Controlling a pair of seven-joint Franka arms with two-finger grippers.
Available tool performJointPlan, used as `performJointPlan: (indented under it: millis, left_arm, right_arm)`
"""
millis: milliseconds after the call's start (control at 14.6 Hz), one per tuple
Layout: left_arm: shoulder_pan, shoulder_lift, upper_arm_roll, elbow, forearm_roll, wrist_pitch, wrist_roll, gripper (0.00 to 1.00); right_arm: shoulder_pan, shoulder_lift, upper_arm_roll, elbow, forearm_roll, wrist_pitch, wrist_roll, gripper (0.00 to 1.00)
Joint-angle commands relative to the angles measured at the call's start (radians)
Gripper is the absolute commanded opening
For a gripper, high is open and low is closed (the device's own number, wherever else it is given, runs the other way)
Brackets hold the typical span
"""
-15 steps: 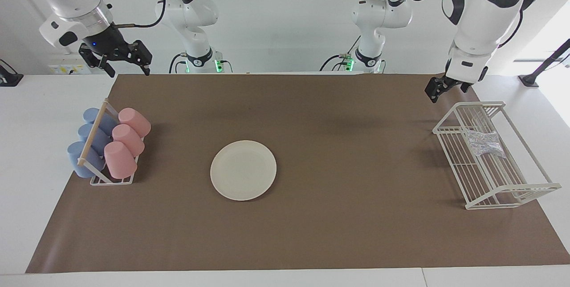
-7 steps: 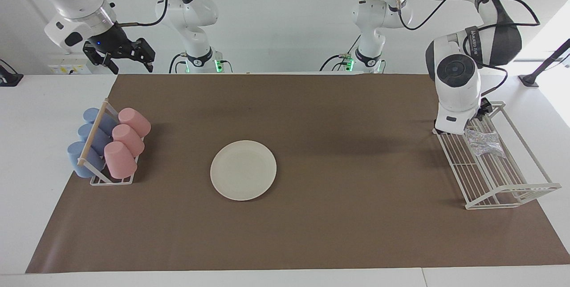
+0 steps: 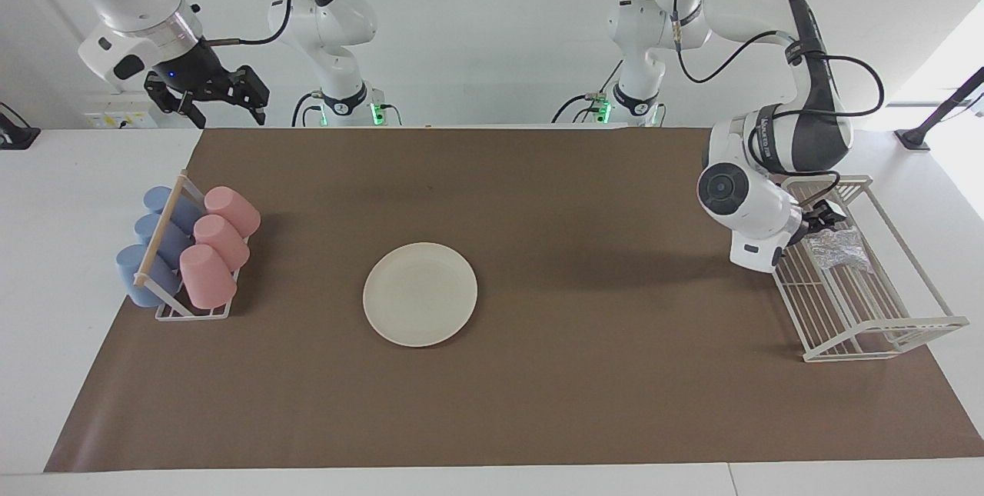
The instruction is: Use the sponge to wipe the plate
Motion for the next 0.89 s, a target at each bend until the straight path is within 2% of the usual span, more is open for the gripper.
performJointPlan:
  millis: [0, 205, 274, 342, 411, 548, 616, 822]
  left_arm:
    - [-0.013, 0.012, 0.011, 0.016, 0.066, -0.014, -0.002, 0.99]
    - [-0.014, 0.012, 0.012, 0.016, 0.068, -0.021, -0.002, 0.92]
    - [-0.013, 0.012, 0.012, 0.016, 0.068, -0.021, -0.002, 0.86]
    - [-0.011, 0.012, 0.012, 0.016, 0.068, -0.021, -0.004, 0.76]
    - [-0.010, 0.012, 0.012, 0.014, 0.068, -0.021, -0.005, 0.57]
    - [-0.008, 0.012, 0.014, 0.014, 0.068, -0.028, -0.004, 0.11]
    - [-0.007, 0.010, 0.014, 0.017, 0.068, -0.030, -0.002, 0.00]
    - [-0.005, 0.012, 0.014, 0.028, 0.068, -0.033, -0.001, 0.00]
  right_arm:
    - [-0.009, -0.010, 0.003, -0.006, 0.006, 0.015, 0.001, 1.00]
    - [-0.009, -0.011, 0.003, -0.011, 0.005, 0.013, -0.004, 1.00]
    - [-0.009, -0.011, 0.003, -0.011, 0.005, 0.010, -0.004, 1.00]
    - [-0.009, -0.011, 0.003, -0.011, 0.005, 0.009, -0.004, 1.00]
    - [-0.009, -0.011, 0.003, -0.011, 0.005, 0.010, -0.006, 1.00]
    - [-0.012, -0.013, 0.003, -0.012, 0.005, 0.010, -0.006, 1.00]
    - [-0.011, -0.011, 0.003, -0.011, 0.005, 0.012, -0.004, 1.00]
    - [-0.014, -0.011, 0.003, -0.011, 0.005, 0.006, -0.006, 1.00]
